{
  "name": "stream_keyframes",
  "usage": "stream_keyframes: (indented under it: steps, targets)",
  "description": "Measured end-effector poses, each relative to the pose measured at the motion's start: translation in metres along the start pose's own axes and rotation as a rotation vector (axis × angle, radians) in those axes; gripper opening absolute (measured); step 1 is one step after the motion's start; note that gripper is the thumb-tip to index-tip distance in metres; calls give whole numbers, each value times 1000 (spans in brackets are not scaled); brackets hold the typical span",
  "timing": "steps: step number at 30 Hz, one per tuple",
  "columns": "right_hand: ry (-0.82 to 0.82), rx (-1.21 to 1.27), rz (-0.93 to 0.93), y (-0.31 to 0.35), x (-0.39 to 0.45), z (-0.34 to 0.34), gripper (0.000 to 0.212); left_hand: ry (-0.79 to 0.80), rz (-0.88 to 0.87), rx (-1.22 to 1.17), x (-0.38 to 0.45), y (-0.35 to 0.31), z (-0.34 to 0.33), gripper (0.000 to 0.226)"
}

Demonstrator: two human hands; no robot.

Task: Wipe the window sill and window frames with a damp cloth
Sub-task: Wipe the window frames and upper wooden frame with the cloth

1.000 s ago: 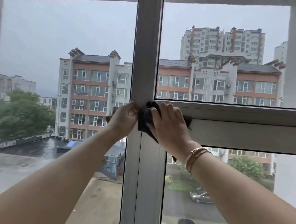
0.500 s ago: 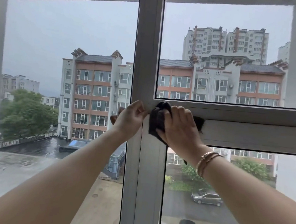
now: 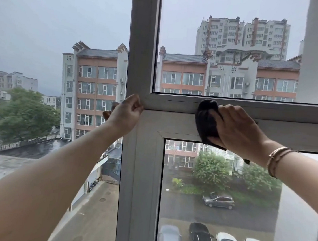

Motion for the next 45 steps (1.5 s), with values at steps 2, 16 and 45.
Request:
stream_keyframes:
  steps: [2, 16, 45]
  targets:
    - [-7, 59, -55, 7, 4, 2, 79, 13, 9, 18, -2, -2, -1, 27]
    - [-195, 305, -155, 48, 38, 31, 66, -136, -223, 102, -14, -72, -17, 7]
    - [-141, 291, -260, 26, 23, 24, 59, 135, -117, -233, 13, -92, -69, 25]
Point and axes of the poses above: each hand's wrist, its own x-axis towards the middle knuckle, its own z-axis out of the back of the hand, y = z × x, the point moved 9 cm from there along x, towards the middle knuckle
